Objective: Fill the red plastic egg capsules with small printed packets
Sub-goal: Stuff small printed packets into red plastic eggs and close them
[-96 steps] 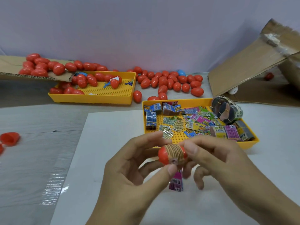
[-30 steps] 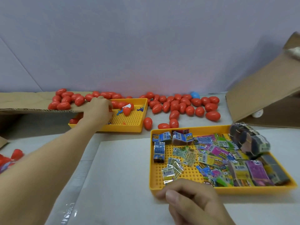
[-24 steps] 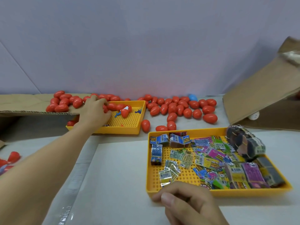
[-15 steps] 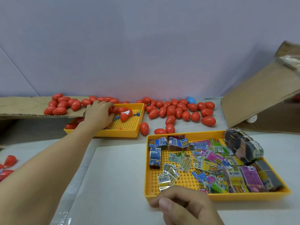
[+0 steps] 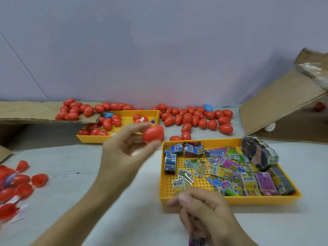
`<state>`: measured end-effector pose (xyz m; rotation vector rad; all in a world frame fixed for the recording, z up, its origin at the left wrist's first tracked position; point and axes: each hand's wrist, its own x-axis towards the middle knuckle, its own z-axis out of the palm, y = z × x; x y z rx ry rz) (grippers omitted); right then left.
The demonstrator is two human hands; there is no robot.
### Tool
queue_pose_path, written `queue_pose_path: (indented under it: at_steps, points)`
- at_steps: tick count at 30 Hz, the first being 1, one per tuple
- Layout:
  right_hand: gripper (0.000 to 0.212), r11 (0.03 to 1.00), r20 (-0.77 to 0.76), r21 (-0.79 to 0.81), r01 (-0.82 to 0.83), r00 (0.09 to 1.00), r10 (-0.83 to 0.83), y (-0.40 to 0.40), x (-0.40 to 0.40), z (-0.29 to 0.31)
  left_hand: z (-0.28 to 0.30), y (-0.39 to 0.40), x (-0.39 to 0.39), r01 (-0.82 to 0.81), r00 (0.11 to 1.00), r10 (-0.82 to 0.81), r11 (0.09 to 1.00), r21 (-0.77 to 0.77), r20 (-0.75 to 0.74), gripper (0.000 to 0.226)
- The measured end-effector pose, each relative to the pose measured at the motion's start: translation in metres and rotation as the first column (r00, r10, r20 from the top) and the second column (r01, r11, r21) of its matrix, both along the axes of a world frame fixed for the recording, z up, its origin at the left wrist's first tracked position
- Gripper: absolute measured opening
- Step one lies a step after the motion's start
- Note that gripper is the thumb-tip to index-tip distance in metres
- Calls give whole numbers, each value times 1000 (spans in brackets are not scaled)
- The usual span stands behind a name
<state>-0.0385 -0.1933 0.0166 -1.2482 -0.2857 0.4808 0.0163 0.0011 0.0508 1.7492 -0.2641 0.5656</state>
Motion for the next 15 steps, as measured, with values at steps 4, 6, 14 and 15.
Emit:
queue_pose_path:
  at_steps: [4,6,14,15]
  points:
    - [52,993,-94,80,89,992,-81,-4,-3,3,-17,-39,-62,155,987,-160,975,-159,-23,43]
    - [56,984,-177,101,147,976,-128,-12,-3,7,-22,-49,-76,201,978,-206,970,-133,-22,39]
    - [63,942,48,-319,103,995,-92,-28,-10,22,-28,-54,-96,254,964,-260,963,-87,-56,40]
    - [62,935,63,-342,93,995,-76,-28,-12,22,-28,-53,-96,255,963,-261,963,-90,-63,40]
